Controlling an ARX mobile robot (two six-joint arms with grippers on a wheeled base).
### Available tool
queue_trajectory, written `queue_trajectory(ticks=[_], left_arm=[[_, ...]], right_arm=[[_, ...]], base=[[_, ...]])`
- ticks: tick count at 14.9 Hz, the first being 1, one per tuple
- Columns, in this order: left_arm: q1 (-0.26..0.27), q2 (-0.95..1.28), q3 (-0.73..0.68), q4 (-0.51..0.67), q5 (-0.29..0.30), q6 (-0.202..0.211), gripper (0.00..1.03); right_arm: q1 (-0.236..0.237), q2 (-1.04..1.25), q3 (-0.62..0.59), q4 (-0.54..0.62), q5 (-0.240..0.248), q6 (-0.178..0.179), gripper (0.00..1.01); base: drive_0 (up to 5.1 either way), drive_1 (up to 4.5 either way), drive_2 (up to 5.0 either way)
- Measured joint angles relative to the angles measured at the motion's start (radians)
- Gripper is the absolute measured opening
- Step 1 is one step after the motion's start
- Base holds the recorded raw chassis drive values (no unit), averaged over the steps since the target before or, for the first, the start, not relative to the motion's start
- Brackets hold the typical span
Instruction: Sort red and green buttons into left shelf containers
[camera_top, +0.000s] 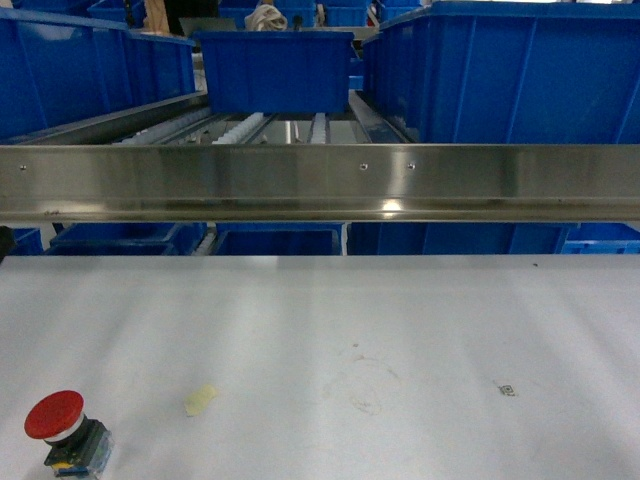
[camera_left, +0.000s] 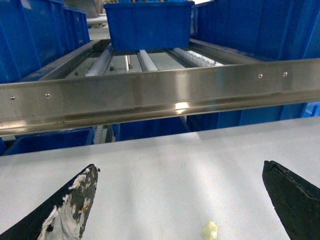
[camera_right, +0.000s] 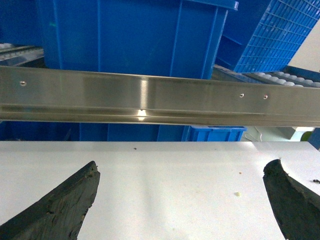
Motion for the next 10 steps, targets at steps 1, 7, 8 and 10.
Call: queue_trajectory(ticks=[1,7,8,10], left_arm=[[-0.011,0.081,0.02,0.043,-0.001,0.006,0.98],[-0.043,0.332,0.1,0.158,-0.099,0.071,0.98],[-0.043,0.33,0.1,0.157,-0.099,0.071,0.98],[-0.043,0.33,0.1,0.156,-0.099,0.071,0.98]], right_arm=[[-0.021,0.083,0.019,0.057,0.001,-0.002,0.98],[-0.06,0.299,0.09,0.097,0.061,-0.017,0.98],[-0.06,0.299,0.09,0.096,0.061,-0.017,0.98],[-0.059,0.4,0.102,0.103,0.106,-0.044,0.98]], base=[[0.0,0.0,0.0],[0.0,0.0,0.0],[0.0,0.0,0.0],[0.0,0.0,0.0]])
